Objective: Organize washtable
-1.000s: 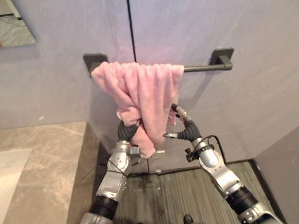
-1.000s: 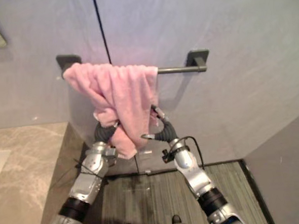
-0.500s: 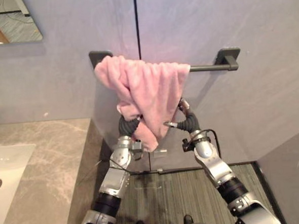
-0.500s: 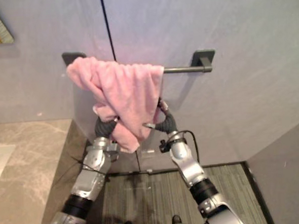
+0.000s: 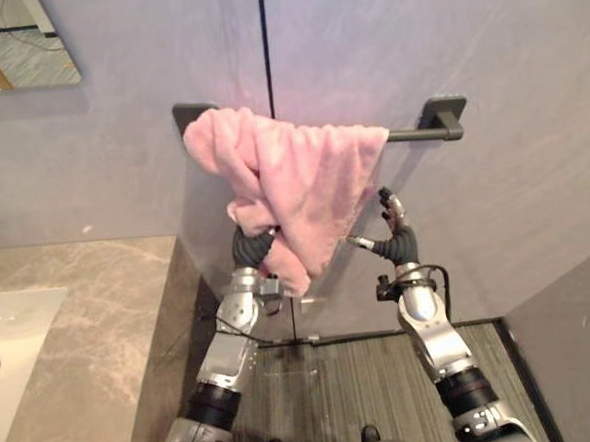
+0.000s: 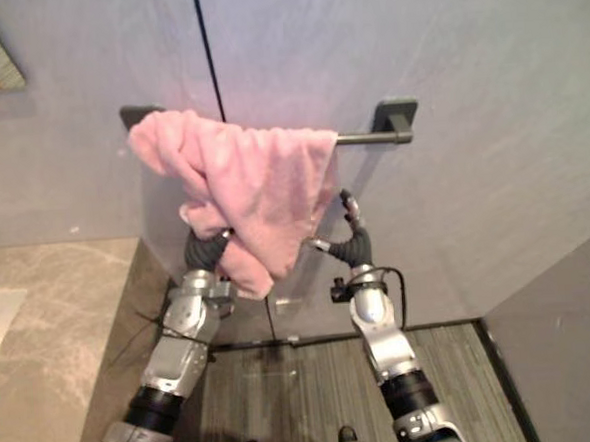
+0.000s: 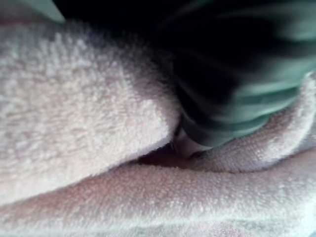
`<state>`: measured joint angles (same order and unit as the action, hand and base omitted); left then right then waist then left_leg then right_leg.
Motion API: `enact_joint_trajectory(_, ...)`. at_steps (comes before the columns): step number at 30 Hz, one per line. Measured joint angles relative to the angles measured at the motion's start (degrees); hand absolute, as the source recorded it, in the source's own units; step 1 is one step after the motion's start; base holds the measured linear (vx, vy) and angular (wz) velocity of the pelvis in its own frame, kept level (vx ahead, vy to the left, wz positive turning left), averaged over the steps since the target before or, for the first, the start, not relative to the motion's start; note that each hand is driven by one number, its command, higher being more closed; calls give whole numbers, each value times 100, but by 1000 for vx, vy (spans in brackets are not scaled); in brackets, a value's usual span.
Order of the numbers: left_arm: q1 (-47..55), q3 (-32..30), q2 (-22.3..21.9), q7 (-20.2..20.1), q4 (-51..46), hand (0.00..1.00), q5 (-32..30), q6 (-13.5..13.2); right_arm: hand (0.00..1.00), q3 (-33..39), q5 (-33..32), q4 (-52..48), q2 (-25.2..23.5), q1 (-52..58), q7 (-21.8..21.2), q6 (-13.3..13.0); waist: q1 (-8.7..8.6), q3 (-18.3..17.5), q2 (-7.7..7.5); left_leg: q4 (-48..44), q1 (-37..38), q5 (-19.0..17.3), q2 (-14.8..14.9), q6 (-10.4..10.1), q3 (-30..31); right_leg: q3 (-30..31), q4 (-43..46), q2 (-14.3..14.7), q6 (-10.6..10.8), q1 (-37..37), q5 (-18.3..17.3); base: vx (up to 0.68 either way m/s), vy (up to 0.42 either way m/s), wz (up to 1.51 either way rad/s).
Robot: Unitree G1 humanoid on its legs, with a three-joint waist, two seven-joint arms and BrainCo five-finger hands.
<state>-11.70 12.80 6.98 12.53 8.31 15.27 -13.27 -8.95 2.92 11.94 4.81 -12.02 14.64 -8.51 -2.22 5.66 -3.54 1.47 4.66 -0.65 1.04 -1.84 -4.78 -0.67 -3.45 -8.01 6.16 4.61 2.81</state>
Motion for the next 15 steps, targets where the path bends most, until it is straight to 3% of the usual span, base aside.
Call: enact_joint_trajectory(15,165,13,-1,-40,0,100,-2,0,0,-61,-207,-251,11,98,-262,-54,-5,-2,-3,40,11,1,-1,-1,-2,-16,-55,-3,1,21,1,0,0,0)
